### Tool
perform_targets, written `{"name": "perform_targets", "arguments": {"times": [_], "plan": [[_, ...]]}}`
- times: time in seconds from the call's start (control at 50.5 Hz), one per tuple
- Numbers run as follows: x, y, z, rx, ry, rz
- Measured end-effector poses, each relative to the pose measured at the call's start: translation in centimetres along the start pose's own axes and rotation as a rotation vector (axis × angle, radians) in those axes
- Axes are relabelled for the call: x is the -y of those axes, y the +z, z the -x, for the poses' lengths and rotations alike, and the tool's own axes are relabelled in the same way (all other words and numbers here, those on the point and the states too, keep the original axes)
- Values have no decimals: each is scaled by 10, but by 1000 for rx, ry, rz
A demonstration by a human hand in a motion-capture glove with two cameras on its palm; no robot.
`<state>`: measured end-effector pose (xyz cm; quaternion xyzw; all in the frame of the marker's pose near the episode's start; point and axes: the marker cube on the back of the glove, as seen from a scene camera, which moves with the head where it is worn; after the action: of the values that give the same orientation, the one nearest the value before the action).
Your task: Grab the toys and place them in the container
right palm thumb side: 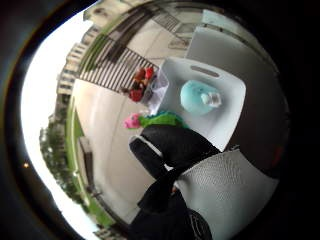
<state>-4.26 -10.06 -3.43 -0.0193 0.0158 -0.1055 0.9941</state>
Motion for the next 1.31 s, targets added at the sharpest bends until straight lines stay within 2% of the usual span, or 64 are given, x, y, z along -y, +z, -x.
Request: {"name": "perform_targets", "arguments": {"times": [0.059, 0.198, 0.416, 0.634, 0.733, 0.891, 1.109, 1.307], "plan": [[-17, -3, 2, -92, 52, -21], [-47, -8, -81, -92, 207, -28], [-115, 0, -260, -80, 369, 2], [-164, 54, -401, -52, 541, 50], [-186, 103, -449, 17, 618, 82], [-197, 168, -492, 43, 679, 123], [-205, 235, -516, 6, 759, 208], [-203, 256, -522, -44, 772, 219]]}}
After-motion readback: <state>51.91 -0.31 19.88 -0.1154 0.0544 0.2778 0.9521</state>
